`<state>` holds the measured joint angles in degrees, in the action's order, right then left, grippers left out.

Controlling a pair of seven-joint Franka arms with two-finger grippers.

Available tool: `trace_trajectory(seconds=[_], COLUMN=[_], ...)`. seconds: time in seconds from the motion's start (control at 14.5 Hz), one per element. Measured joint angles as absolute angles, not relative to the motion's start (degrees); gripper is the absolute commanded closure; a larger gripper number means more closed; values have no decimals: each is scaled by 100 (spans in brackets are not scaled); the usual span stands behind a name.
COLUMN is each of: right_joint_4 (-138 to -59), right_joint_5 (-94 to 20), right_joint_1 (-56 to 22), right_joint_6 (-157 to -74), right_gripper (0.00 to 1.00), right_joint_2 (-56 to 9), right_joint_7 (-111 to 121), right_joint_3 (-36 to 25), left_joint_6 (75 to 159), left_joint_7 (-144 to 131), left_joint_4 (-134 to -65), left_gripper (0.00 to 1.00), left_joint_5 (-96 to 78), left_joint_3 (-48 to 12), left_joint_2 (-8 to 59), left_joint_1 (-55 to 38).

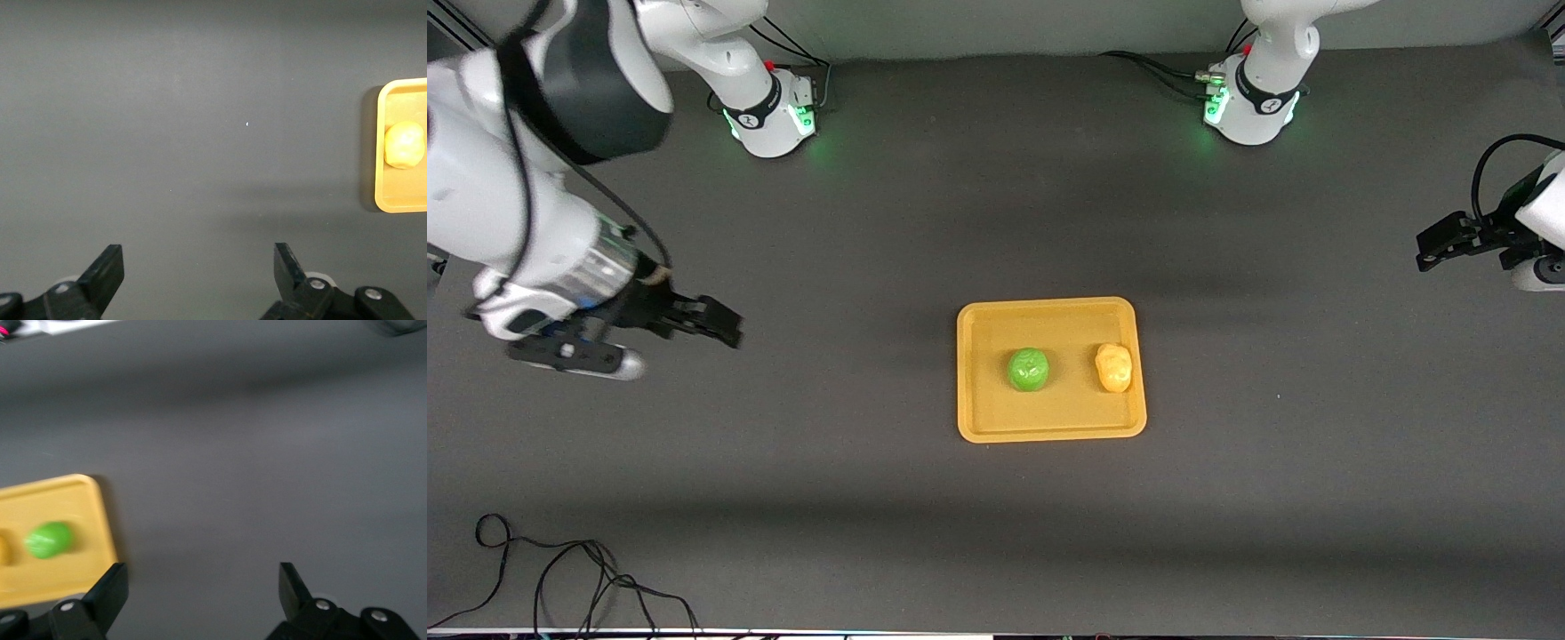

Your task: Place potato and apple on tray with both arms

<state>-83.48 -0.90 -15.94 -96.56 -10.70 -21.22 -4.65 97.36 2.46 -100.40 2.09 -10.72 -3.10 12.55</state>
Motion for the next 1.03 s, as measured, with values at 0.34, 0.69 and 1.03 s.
trace_trajectory(seconds=[0.34, 0.69, 1.03], right_joint_4=[-8691, -9170, -9318], right_joint_5=[112, 114, 114], right_joint_1=[-563, 129, 274], right_joint_6=[-9228, -9091, -9024], right_gripper=[0, 0, 0], right_joint_2=[-415, 286, 305], right_joint_7=[-898, -341, -241], right_joint_3=[51, 400, 462], left_joint_6=[9736, 9725, 9723], left_joint_7=[246, 247, 248], left_joint_4=[-10071, -10074, -10067], left_gripper=[0, 0, 0], left_joint_5=[208, 208, 189], left_joint_3=[-1074, -1073, -1052], left_joint_2=[-309, -309, -309], left_joint_1=[1255, 1255, 1261])
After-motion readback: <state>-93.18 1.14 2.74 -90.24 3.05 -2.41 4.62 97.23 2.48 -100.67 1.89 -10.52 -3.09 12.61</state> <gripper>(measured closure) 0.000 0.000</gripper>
